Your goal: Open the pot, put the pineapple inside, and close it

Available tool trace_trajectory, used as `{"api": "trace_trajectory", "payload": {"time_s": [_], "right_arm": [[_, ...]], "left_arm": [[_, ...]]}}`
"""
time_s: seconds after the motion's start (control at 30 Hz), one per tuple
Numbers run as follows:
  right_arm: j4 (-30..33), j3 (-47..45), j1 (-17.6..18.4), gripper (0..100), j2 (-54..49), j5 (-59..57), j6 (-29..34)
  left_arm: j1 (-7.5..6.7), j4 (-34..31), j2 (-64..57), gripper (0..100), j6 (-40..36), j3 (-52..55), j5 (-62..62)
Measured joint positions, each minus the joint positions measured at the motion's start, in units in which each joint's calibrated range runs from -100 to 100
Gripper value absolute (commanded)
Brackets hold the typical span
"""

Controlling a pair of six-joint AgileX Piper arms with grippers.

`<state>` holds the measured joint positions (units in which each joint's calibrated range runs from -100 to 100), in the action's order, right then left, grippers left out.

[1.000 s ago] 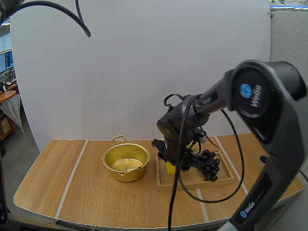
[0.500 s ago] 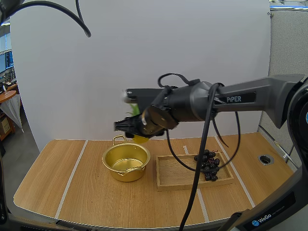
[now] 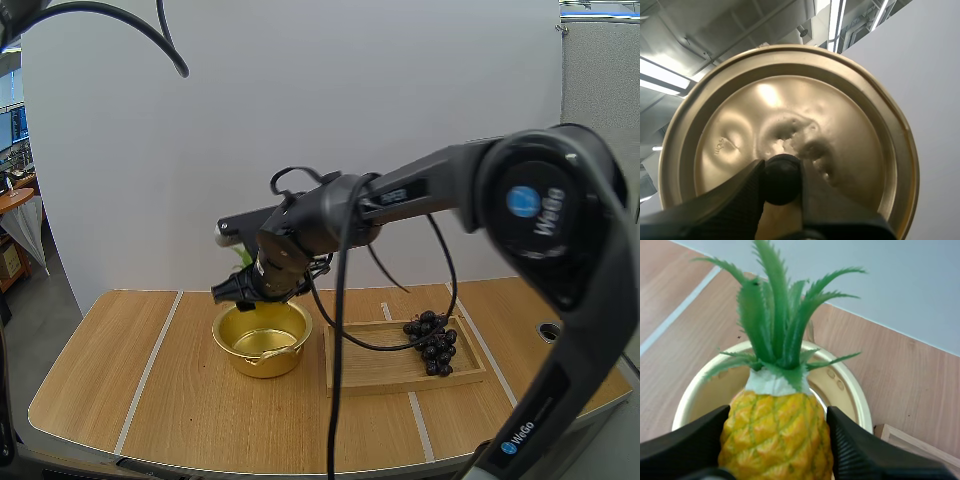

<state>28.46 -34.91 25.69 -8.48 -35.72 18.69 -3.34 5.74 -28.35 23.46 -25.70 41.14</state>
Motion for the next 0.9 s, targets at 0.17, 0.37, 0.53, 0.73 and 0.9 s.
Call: {"api": "trace_trajectory", "payload": {"time_s": [0.17, 0.37, 0.53, 0.73, 0.9], "right_arm": [[-0.2, 2.5, 0.1, 0, 5.1, -2.9, -1.1], [-0.3, 3.0, 0.1, 0, 8.5, -4.5, -1.5], [-0.3, 3.1, 0.1, 0, 11.8, -5.0, -1.6], [-0.3, 3.1, 0.1, 0, 13.3, -5.0, -1.8], [-0.5, 3.1, 0.1, 34, 14.2, -5.1, -1.8]], "left_arm": [[0.00, 0.0, 0.0, 0, 0.0, 0.0, 0.0], [0.00, 0.0, 0.0, 0, 0.0, 0.0, 0.0], [0.00, 0.0, 0.0, 0, 0.0, 0.0, 0.0], [0.00, 0.0, 0.0, 0, 0.0, 0.0, 0.0], [0.00, 0.0, 0.0, 0, 0.0, 0.0, 0.0]]}}
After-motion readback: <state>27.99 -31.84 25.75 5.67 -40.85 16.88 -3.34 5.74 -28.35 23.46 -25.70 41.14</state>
